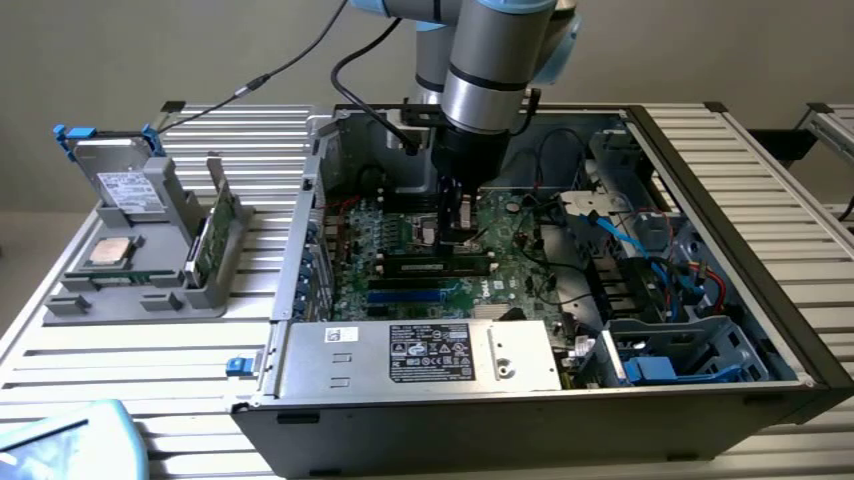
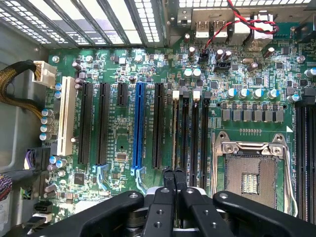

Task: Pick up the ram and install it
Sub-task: 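Insert the ram into the slot, then press down the ram until it locks into place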

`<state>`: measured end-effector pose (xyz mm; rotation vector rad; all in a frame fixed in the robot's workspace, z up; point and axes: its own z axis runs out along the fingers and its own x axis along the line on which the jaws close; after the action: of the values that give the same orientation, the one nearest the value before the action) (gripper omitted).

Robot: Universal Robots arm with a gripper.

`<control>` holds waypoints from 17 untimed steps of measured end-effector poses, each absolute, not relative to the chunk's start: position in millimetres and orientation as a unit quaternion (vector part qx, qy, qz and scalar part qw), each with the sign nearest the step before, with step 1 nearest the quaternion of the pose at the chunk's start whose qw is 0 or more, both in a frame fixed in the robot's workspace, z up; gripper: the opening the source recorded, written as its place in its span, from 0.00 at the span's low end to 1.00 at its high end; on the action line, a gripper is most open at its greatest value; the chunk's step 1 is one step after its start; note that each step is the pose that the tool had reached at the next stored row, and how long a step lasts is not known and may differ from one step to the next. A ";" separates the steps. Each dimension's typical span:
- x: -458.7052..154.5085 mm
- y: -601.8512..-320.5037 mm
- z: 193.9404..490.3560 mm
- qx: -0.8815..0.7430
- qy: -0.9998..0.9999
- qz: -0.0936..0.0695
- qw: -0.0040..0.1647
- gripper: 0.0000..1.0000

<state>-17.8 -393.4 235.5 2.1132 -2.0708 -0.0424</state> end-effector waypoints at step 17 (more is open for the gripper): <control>-12.4 -393.4 235.5 0.711 -0.697 -0.014 0.091 0.10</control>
<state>-12.4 -393.4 235.5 2.1132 -2.0710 -0.0425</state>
